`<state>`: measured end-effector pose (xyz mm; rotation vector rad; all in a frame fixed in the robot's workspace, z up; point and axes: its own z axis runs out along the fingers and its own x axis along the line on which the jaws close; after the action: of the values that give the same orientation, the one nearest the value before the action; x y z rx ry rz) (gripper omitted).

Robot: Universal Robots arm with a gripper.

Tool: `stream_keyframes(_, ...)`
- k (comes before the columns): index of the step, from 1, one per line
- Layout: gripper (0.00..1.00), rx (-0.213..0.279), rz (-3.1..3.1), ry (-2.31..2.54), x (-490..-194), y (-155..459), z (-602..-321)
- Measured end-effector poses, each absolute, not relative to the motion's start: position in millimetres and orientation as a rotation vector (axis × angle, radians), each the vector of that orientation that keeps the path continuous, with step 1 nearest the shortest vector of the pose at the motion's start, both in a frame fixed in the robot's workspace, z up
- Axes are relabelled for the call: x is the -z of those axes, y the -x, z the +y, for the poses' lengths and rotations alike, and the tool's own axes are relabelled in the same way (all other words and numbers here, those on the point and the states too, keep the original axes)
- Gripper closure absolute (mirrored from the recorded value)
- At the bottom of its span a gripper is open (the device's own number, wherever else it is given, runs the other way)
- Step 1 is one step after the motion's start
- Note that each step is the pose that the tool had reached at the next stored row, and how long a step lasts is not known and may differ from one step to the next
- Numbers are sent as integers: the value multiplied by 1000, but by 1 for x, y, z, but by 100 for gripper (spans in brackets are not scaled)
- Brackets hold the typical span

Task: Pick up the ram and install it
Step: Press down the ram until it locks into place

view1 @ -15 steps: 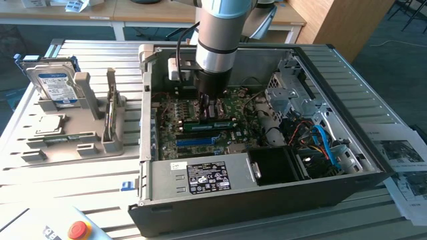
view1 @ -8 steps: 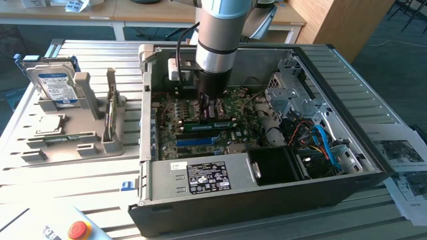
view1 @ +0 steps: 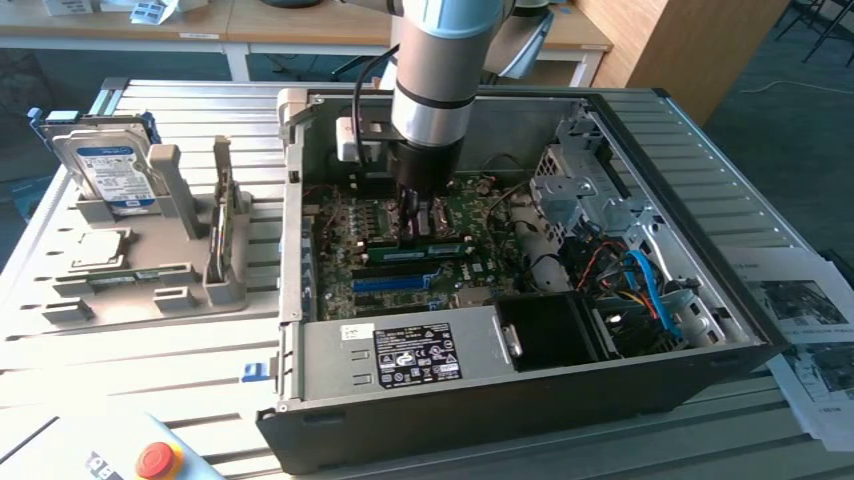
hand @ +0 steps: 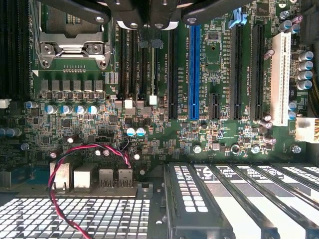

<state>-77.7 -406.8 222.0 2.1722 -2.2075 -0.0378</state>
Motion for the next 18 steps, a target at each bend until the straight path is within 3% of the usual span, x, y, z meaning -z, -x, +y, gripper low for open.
stream_keyframes(18, 90, 38, -2207, -2172, -233, 78, -407)
